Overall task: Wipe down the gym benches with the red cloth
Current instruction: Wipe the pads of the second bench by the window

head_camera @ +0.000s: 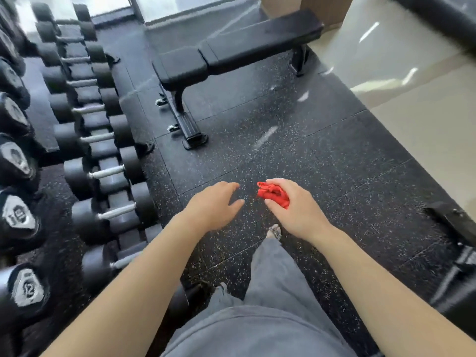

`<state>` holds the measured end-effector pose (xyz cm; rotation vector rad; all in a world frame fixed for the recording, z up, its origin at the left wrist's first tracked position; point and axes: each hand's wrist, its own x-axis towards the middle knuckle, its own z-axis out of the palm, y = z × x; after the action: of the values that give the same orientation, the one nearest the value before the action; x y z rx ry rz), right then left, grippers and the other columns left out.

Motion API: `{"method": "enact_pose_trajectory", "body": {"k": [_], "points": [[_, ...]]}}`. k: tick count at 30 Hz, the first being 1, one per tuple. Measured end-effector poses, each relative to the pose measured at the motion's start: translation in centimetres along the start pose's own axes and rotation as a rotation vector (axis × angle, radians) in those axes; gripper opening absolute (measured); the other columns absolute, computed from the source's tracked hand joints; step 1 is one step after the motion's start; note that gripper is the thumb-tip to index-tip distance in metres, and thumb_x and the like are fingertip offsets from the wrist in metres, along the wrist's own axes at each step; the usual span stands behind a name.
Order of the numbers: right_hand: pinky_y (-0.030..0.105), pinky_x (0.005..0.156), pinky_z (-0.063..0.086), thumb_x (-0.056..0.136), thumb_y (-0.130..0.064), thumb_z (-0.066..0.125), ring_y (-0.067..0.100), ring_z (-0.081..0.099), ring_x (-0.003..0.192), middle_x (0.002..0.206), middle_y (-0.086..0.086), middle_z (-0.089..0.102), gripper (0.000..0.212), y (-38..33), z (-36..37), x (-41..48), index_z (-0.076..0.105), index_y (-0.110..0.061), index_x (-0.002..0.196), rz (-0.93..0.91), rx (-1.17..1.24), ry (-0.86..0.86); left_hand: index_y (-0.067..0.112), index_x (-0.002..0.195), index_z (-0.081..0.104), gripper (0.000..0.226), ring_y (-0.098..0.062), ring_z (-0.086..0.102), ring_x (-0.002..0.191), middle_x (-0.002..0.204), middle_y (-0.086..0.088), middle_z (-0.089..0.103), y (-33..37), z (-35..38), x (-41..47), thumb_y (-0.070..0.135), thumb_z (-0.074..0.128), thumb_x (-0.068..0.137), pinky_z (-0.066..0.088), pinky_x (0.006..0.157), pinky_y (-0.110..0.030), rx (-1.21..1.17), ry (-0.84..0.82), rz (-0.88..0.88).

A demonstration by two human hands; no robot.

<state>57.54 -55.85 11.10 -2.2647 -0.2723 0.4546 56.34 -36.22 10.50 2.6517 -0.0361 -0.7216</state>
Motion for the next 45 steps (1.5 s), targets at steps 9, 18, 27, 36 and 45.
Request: {"method": "enact_pose_trajectory", "body": {"k": [9,18,27,36,45], "points": [[0.027,0.091,0.041,0.088,-0.023,0.061,0.016,0.054,0.110,0.122,-0.003,0.056,0.038,4.1,-11.7,16.8,0.052,-0.024,0.125,0.037,-0.070,0.045,0.024,0.142,0.035,0.051,-0.021,0.043,0.130,0.145,0.001,0.041,6.9,-9.5,20.2,0.044,0.041,0.095,0.038,0.106,-0.041,0.069,-0.012,0.101],[0.033,0.097,0.043,0.088,-0.026,0.061,0.013,0.055,0.110,0.122,-0.006,0.057,0.038,5.7,-21.4,31.3,0.052,-0.026,0.124,0.047,-0.047,0.077,0.024,0.142,0.035,0.051,-0.021,0.046,0.126,0.144,0.000,0.041,10.7,-17.6,34.1,0.042,0.042,0.095,0.038,0.105,-0.041,0.021,0.013,0.090],[0.025,0.093,0.041,0.088,-0.026,0.061,0.013,0.053,0.108,0.122,-0.005,0.056,0.038,7.0,-28.9,49.5,0.051,-0.025,0.125,0.021,-0.099,0.105,0.023,0.143,0.034,0.051,-0.019,0.042,0.130,0.146,0.000,0.040,12.8,-26.0,52.2,0.040,0.044,0.095,0.036,0.107,-0.040,-0.028,0.073,0.166],[0.028,0.096,0.043,0.089,-0.029,0.059,0.011,0.053,0.110,0.124,-0.006,0.054,0.040,7.4,-38.1,65.4,0.049,-0.027,0.128,0.103,-0.064,0.202,0.024,0.143,0.033,0.051,-0.020,0.043,0.130,0.147,0.002,0.037,16.1,-38.4,70.0,0.040,0.042,0.096,0.038,0.106,-0.038,0.113,0.028,0.245],[0.027,0.094,0.045,0.088,-0.029,0.061,0.007,0.055,0.105,0.120,-0.009,0.056,0.040,11.7,-45.5,77.7,0.050,-0.027,0.126,0.114,-0.014,0.187,0.026,0.143,0.033,0.050,-0.017,0.047,0.126,0.148,0.005,0.035,20.0,-42.6,82.3,0.041,0.042,0.096,0.040,0.103,-0.037,0.103,-0.047,0.231]]}}
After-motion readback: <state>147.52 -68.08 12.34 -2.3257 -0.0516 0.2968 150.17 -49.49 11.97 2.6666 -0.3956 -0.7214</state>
